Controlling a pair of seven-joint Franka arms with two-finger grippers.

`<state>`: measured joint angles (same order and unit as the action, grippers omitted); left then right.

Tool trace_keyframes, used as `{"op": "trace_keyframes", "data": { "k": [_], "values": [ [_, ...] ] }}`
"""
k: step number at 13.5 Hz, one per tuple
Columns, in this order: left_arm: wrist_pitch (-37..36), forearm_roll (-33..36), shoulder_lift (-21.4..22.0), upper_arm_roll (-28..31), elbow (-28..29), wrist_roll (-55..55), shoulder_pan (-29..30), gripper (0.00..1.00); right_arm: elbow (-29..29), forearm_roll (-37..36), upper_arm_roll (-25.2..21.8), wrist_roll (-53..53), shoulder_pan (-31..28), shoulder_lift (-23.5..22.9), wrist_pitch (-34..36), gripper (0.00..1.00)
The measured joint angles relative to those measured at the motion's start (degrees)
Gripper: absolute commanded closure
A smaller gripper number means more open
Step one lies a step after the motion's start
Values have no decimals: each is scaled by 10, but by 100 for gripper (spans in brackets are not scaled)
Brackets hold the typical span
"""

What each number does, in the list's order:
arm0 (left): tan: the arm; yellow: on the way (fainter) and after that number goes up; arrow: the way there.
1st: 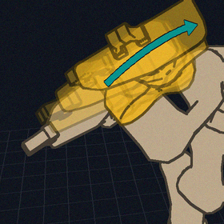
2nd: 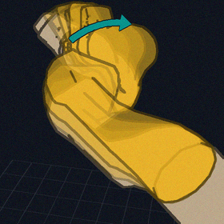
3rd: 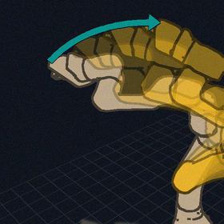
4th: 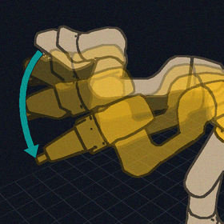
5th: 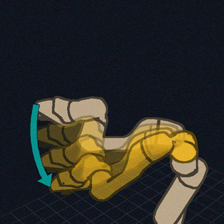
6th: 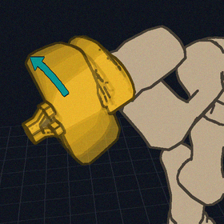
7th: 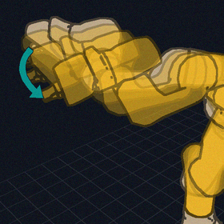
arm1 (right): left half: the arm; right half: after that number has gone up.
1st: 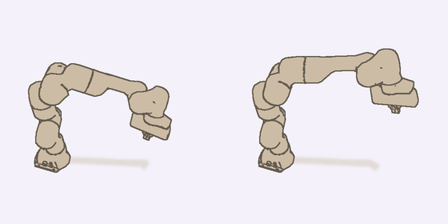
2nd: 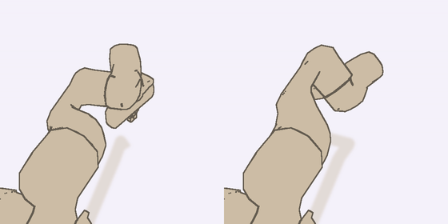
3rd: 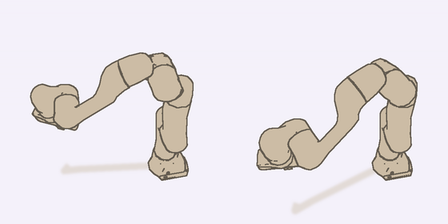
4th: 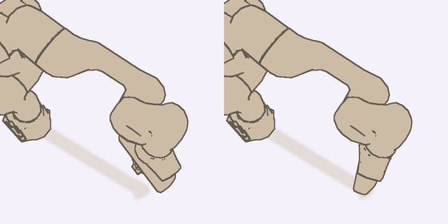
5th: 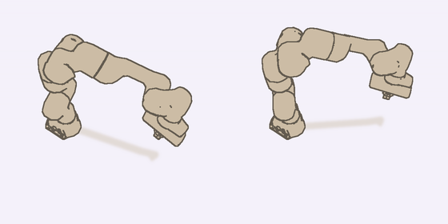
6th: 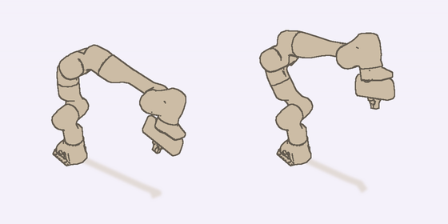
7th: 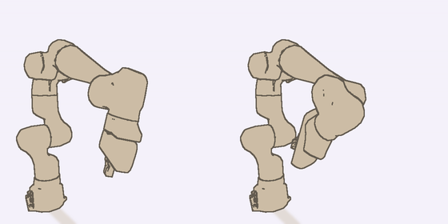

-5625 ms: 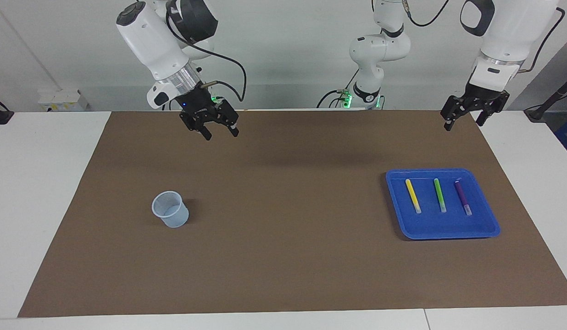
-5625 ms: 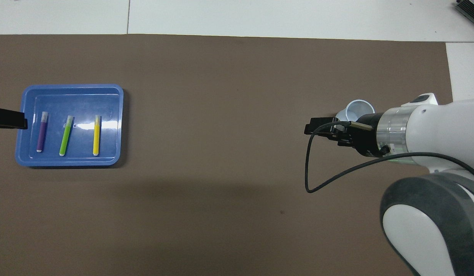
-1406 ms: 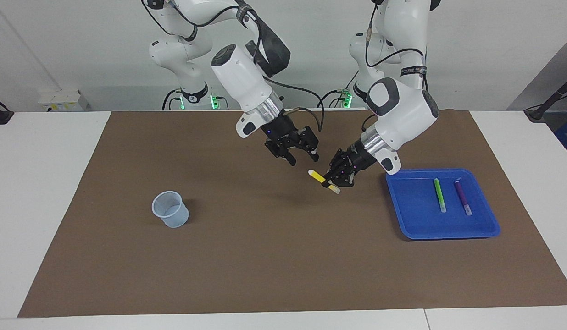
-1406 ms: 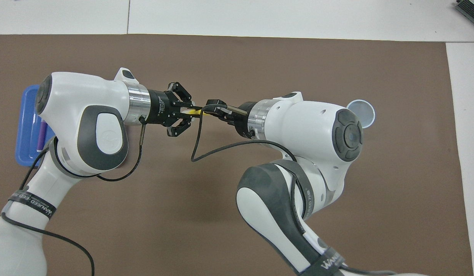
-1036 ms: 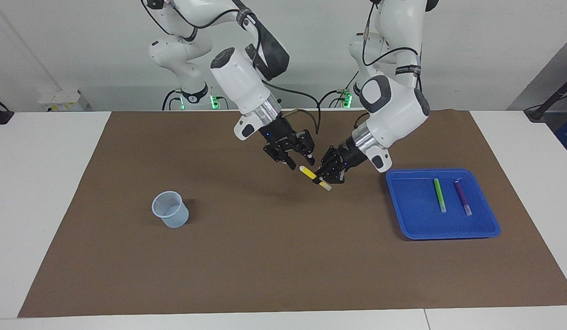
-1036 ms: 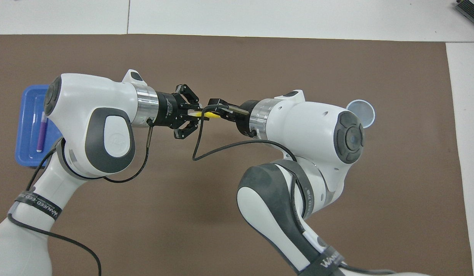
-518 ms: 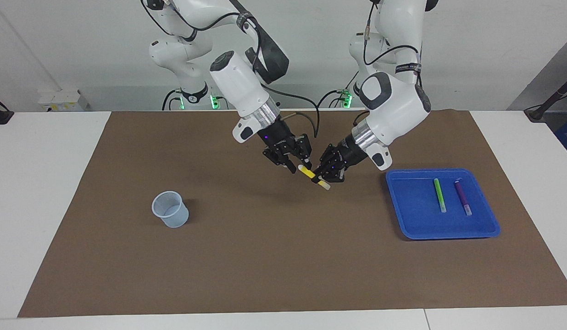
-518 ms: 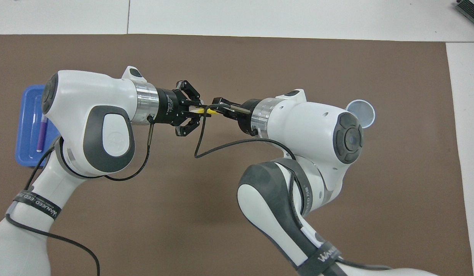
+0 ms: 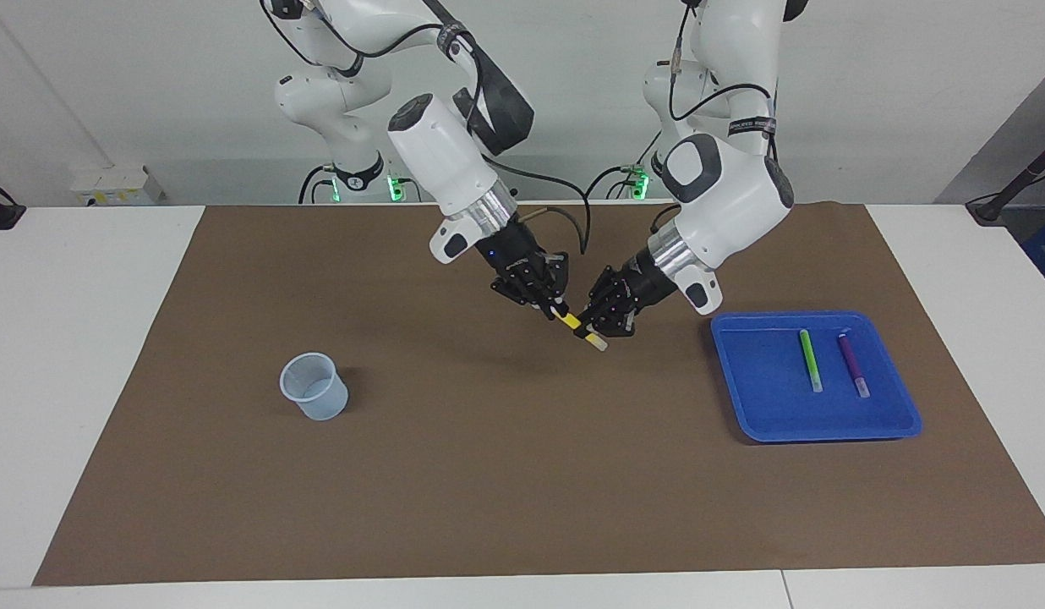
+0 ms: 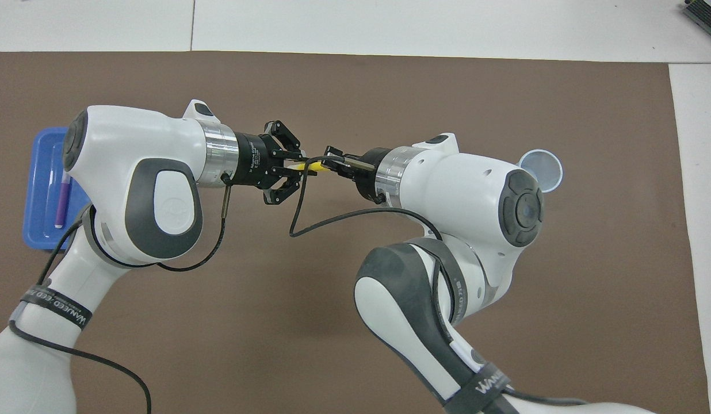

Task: Transfer and insert pens with both arms
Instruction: 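Grasp the yellow pen with the right gripper while the left gripper opens, then move the yellow pen over the white cup with the right gripper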

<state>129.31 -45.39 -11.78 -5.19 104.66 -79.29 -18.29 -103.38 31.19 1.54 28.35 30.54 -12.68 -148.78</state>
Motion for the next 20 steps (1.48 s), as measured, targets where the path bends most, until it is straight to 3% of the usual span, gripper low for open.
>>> {"op": "trace_keyframes", "data": {
  "k": [5,6,7,15,17,20],
  "values": [
    [0,-1,0,0,0,-1,0,98,0,0,0,-15,0,0,0,100],
    [0,-2,0,0,0,-2,0,37,1,0,0,-21,0,0,1,100],
    [0,-2,0,0,0,-3,-1,0,1,0,-1,-26,-1,1,4,100],
    [0,11,5,3,3,4,-7,0,4,-70,-8,-142,-73,32,138,100],
    [-5,61,6,8,9,11,-5,0,5,-138,-9,-199,-106,50,193,100],
    [-48,201,10,13,15,16,7,0,5,-195,-11,-300,-163,76,263,100]
  ]
}}
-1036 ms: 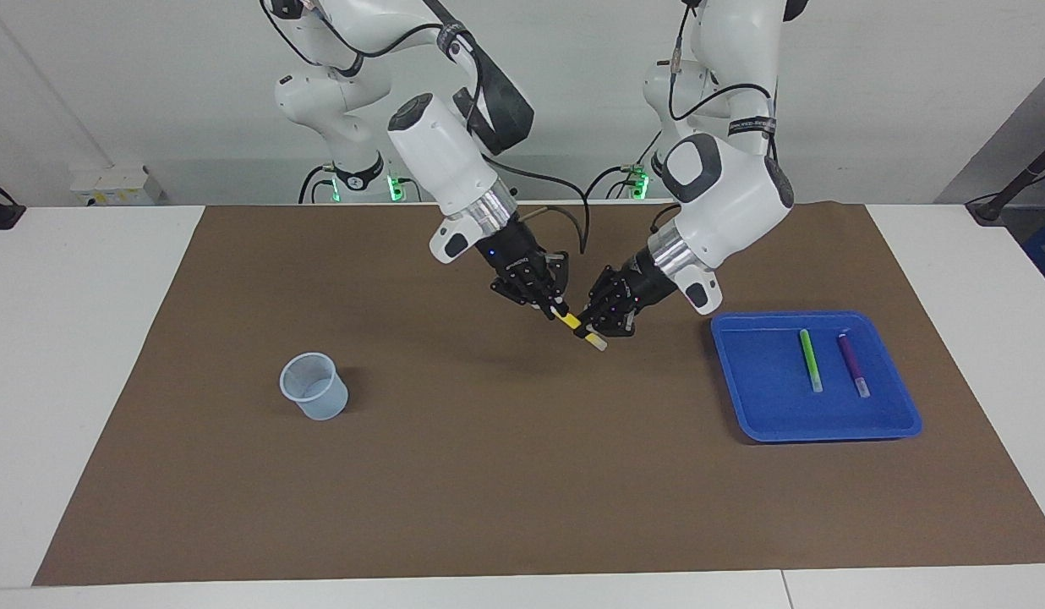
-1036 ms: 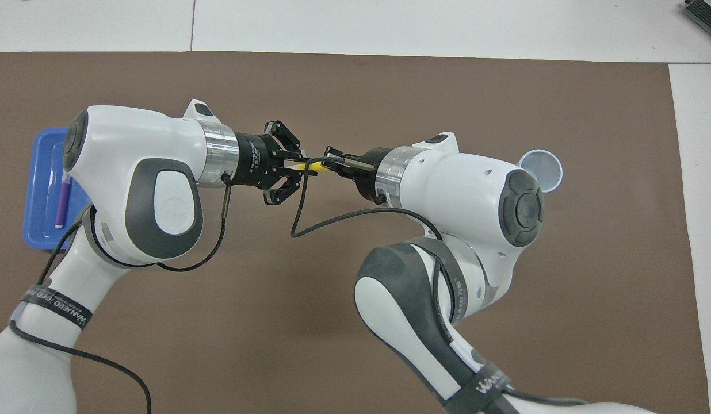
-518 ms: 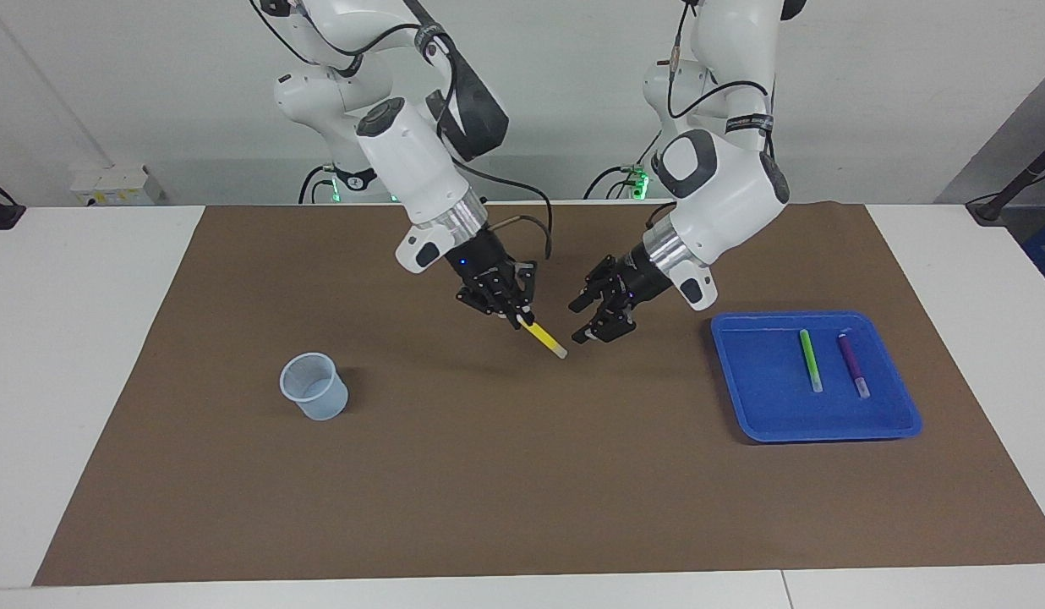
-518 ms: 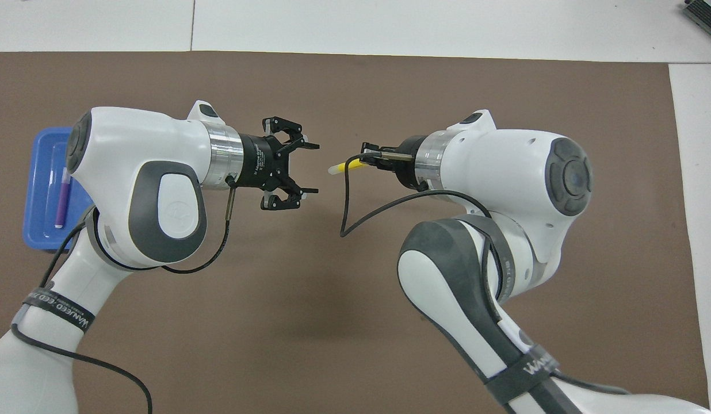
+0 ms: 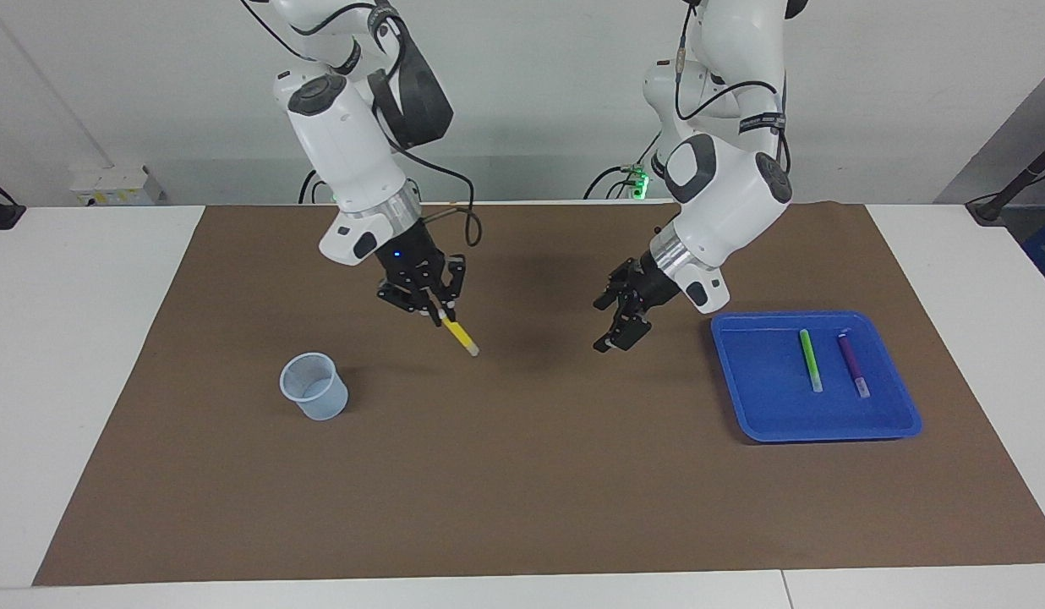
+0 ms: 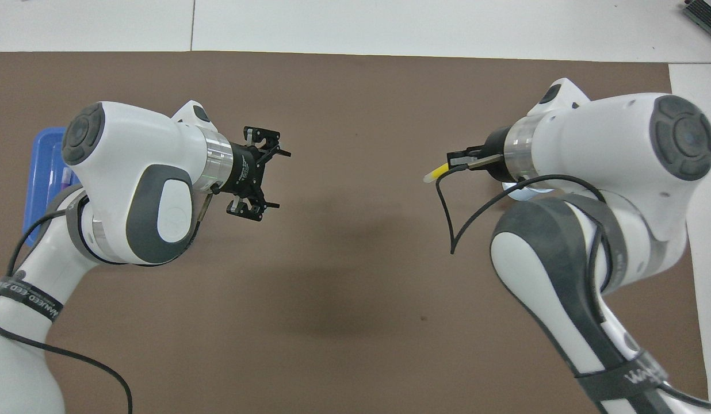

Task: Transfer and insert pens with both arms
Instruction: 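Move the yellow pen over the white cup with the right gripper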

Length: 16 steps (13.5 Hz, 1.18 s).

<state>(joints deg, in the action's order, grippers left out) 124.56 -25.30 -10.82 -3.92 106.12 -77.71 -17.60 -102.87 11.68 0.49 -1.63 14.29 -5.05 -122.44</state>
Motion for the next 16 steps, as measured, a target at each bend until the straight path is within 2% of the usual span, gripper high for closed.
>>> {"op": "trace_keyframes", "data": {
  "k": [2,6,10,16],
  "values": [
    [-24,49,7,1,0,2,7,0,0,-5,-1,-86,-41,10,22,100],
    [-87,61,20,3,4,63,29,0,-2,-5,-2,-257,-126,11,23,100],
    [-139,61,30,4,7,104,60,0,-5,-18,-2,-303,-154,6,13,100],
    [-282,63,55,5,9,182,80,0,-46,-18,-1,-310,-162,-4,-24,100]
  ]
}}
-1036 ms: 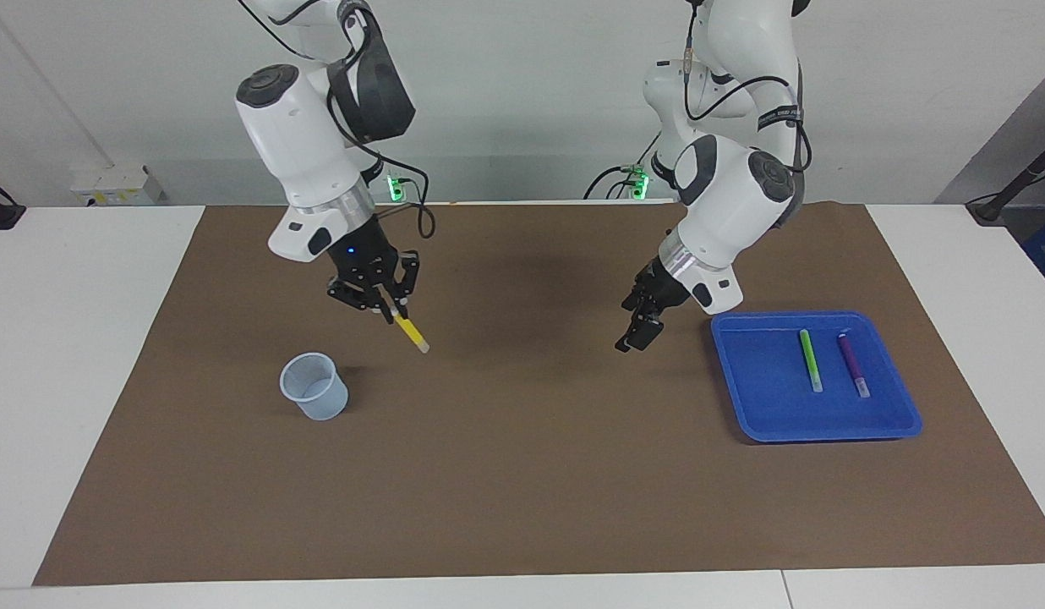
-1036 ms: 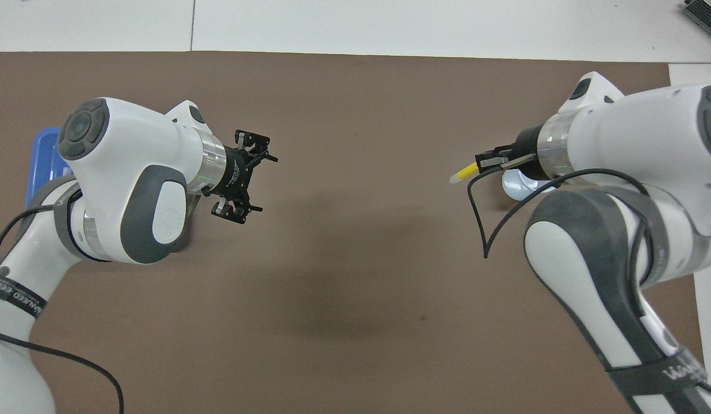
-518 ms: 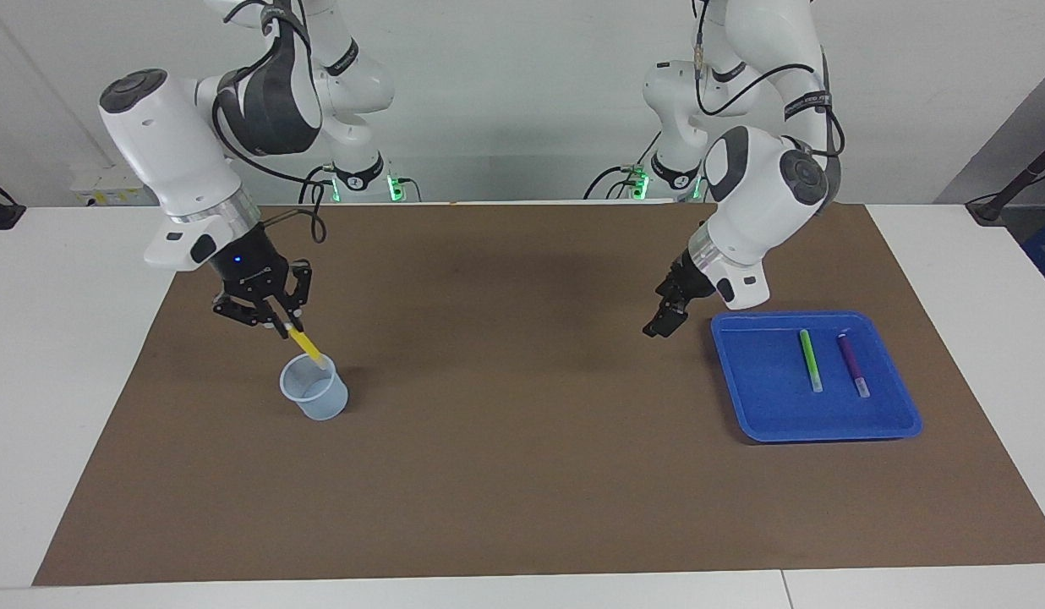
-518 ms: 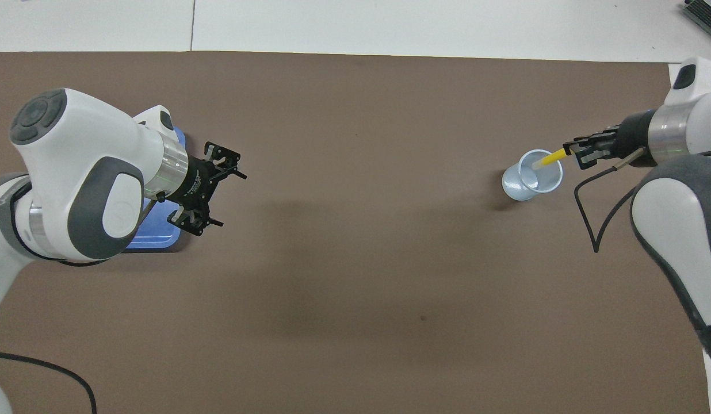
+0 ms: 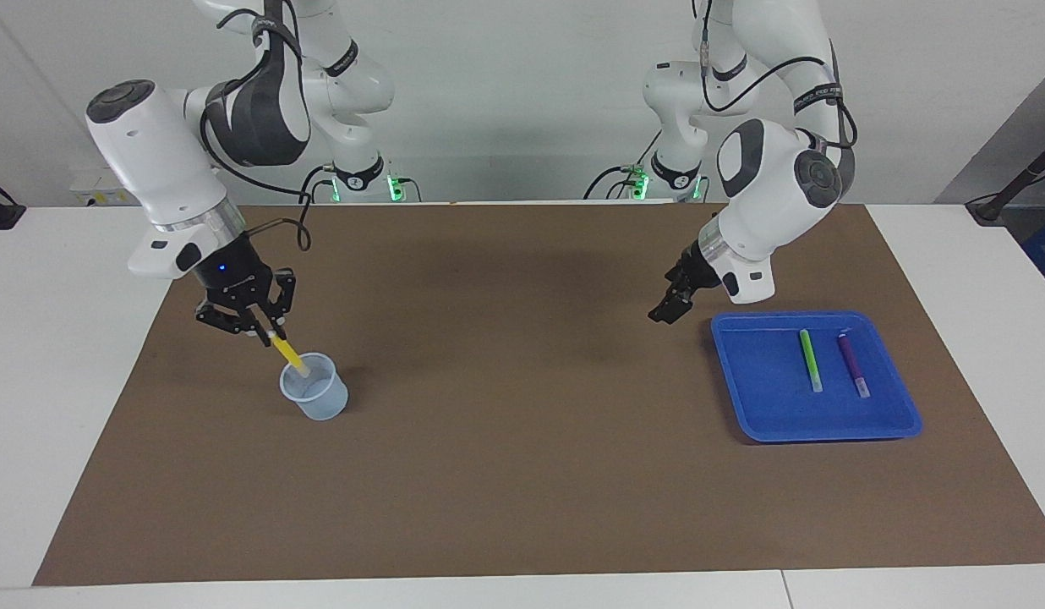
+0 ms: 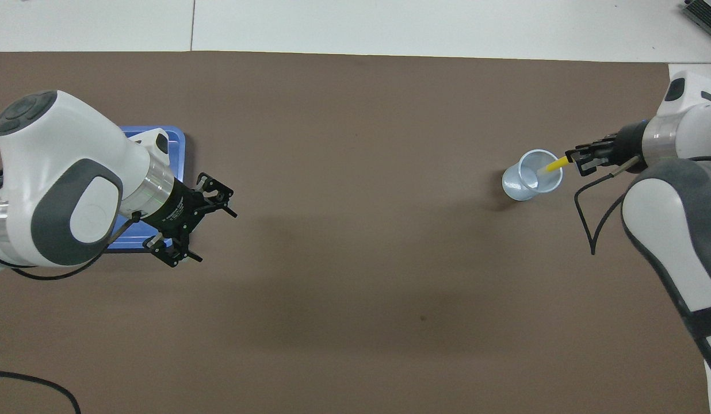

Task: Transfer and insert pens with both arms
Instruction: 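Move the yellow pen over the white cup with the right gripper, then drop the yellow pen into the cup while the left gripper reaches the tray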

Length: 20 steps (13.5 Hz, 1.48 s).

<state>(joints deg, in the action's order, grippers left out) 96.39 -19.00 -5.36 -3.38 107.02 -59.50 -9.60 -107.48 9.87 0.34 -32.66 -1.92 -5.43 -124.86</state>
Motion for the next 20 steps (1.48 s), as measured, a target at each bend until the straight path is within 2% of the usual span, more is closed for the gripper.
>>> {"op": "trace_keyframes", "data": {
  "k": [1,2,3,4,5,8,13,16,20],
  "values": [
    [-20,0,3,1,1,26,15,0,-11,0,1,0,0,0,-17,100],
    [-44,0,6,2,1,52,30,0,-22,0,1,0,0,-1,-32,92],
    [-68,7,8,3,2,73,40,0,-28,0,2,0,1,-3,-42,61],
    [-89,29,10,3,3,89,46,0,-31,0,3,0,1,-5,-46,13],
    [-99,50,12,4,4,102,50,0,-32,0,4,0,1,-6,-47,0],
    [-103,65,15,4,4,115,56,0,-32,0,5,0,1,-5,-47,0],
    [-46,68,17,6,1,121,96,0,-32,0,5,0,1,-3,-47,0],
    [-29,68,18,6,-12,124,101,0,-31,1,8,5,5,6,-38,0],
    [-3,68,18,7,-12,136,123,0,-28,1,10,134,57,21,-22,0]
  ]
}}
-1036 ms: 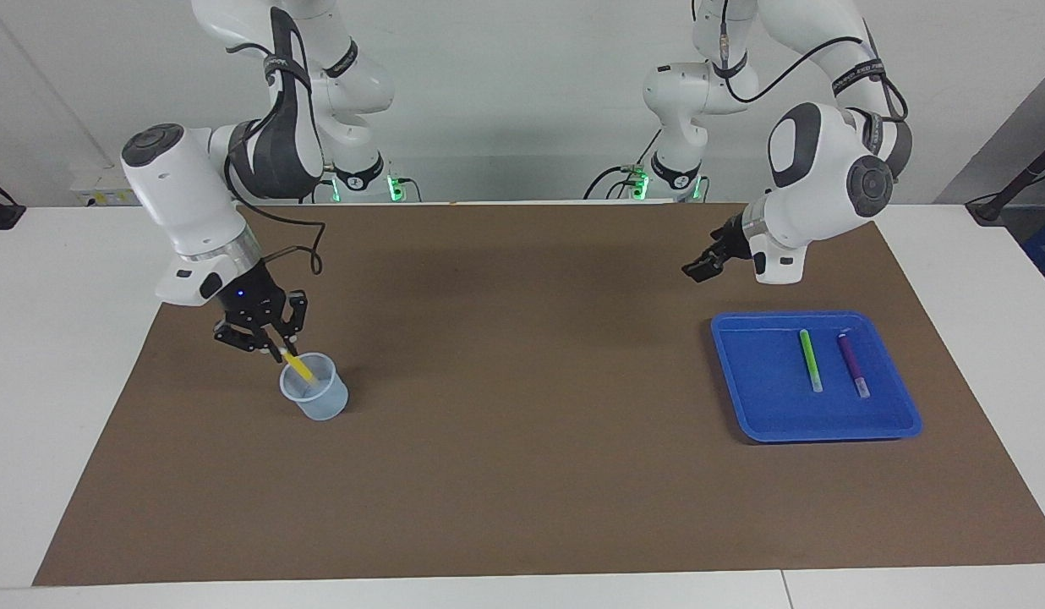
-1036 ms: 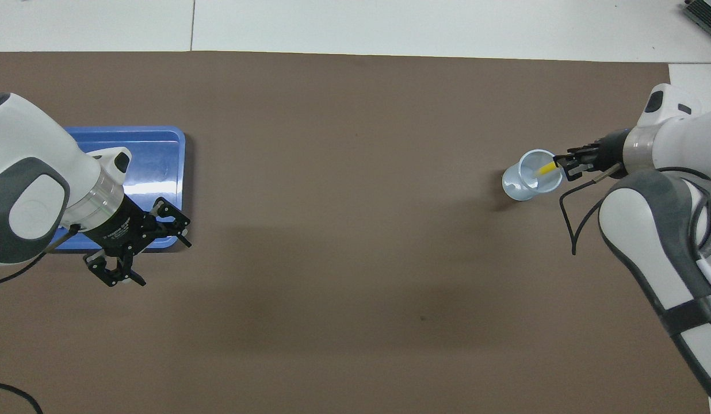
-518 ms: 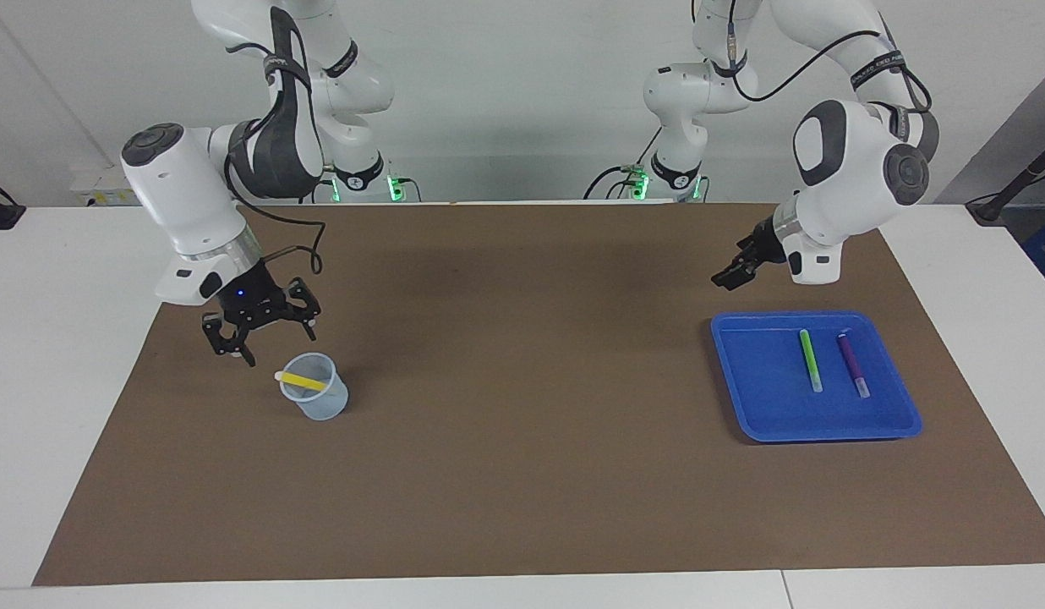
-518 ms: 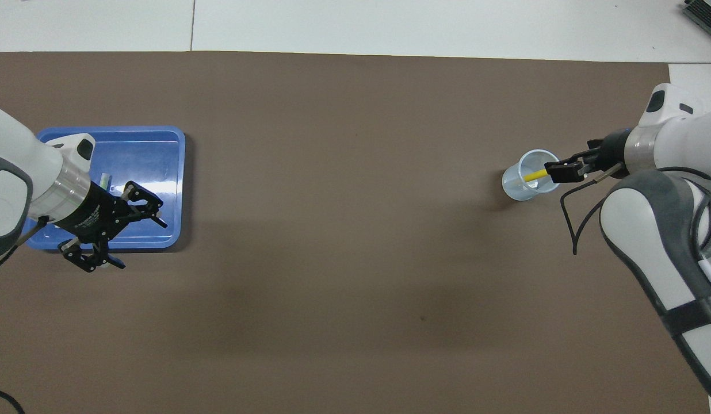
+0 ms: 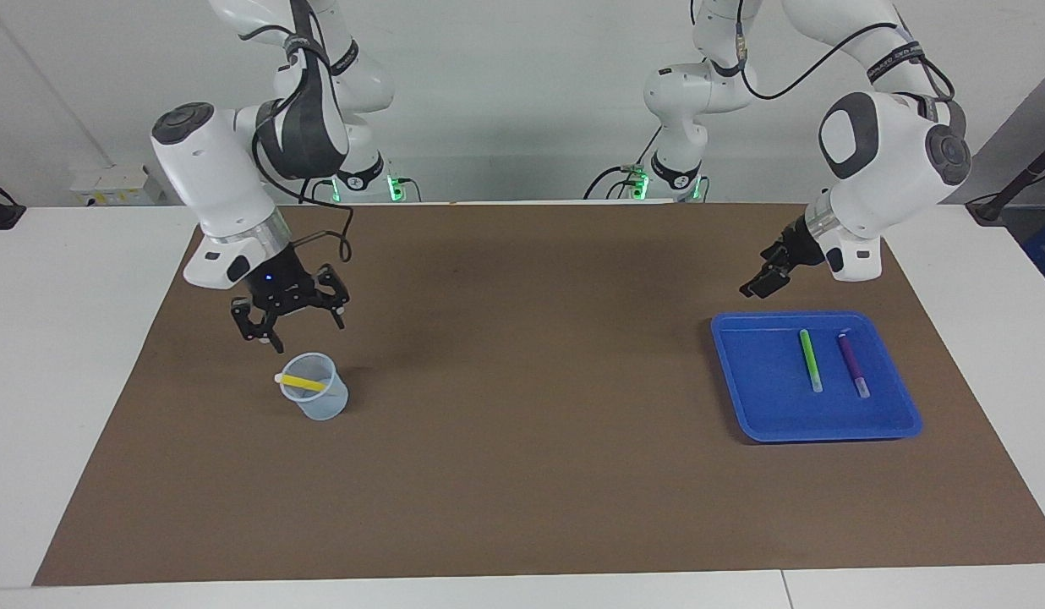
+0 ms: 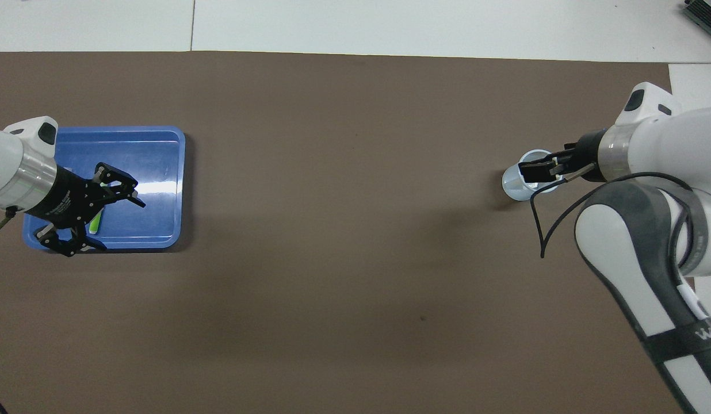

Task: Transfer and insert pens with both arms
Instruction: 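Drop the yellow pen into the cup while the left gripper reaches the tray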

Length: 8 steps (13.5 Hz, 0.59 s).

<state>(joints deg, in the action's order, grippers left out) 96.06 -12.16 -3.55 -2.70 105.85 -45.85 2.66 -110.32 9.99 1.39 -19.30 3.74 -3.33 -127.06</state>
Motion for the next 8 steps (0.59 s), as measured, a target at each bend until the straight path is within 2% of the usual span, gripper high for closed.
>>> {"op": "trace_keyframes", "data": {
  "k": [3,8],
  "values": [
    [63,1,1,0,27,40,5,0,0,0,1,118,41,8,7,0],
    [229,2,23,0,137,220,35,3,0,0,2,228,77,11,8,0]
  ]
}}
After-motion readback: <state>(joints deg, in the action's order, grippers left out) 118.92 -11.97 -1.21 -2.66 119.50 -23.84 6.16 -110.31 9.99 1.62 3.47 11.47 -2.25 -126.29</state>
